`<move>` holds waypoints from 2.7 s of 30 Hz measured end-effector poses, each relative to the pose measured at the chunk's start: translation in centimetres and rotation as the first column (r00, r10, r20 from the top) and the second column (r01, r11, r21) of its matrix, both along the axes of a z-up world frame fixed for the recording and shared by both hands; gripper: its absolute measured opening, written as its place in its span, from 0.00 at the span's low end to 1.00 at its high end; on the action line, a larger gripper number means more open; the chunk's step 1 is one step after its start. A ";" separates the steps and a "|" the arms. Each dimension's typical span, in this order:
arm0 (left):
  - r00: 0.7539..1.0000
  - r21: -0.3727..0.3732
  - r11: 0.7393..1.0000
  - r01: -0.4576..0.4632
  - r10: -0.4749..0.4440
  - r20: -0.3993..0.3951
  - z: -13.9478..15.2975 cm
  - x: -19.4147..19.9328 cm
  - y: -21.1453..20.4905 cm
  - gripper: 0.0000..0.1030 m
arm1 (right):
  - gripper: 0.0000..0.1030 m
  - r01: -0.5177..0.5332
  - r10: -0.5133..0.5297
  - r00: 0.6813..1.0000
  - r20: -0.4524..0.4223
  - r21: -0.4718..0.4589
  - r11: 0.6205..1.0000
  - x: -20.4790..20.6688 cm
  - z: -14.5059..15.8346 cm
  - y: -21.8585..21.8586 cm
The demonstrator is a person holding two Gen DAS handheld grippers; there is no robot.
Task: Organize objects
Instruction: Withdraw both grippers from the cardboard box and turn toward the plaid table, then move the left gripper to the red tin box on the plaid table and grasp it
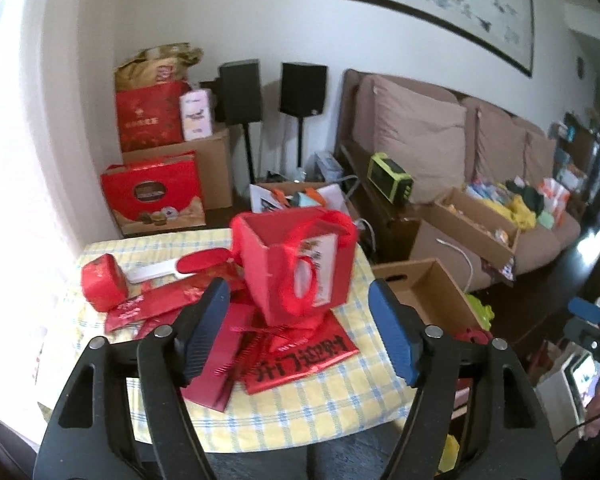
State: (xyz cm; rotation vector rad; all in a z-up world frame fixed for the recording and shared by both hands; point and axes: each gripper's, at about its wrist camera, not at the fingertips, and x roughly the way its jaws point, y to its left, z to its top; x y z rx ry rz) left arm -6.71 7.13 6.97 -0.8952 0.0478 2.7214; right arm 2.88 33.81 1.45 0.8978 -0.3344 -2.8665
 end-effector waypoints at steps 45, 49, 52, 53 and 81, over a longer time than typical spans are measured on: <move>0.904 0.192 0.885 -0.424 0.401 0.147 -6.6 -6.6 -25.4 1.00 | 0.99 -0.097 0.092 0.995 0.038 0.149 0.984 -5.0 -6.2 -10.0; 0.892 0.237 0.861 -0.450 0.418 0.172 -7.3 -6.6 -27.9 1.00 | 0.99 -0.167 0.164 0.986 0.035 0.126 0.978 -6.2 -6.5 -13.8; 0.882 0.250 0.847 -0.469 0.434 0.183 -7.9 -6.7 -29.5 1.00 | 0.99 -0.212 0.208 0.977 0.047 0.112 0.971 -7.4 -6.2 -16.3; 0.879 0.261 0.841 -0.474 0.435 0.195 -8.2 -6.9 -30.1 1.00 | 0.99 -0.226 0.222 0.974 0.048 0.115 0.967 -7.8 -6.1 -17.1; 0.703 -0.066 0.834 -0.548 0.503 0.502 -20.2 -25.0 -25.5 1.00 | 0.99 -0.231 0.216 0.969 0.117 0.133 0.964 -11.3 -8.1 -23.0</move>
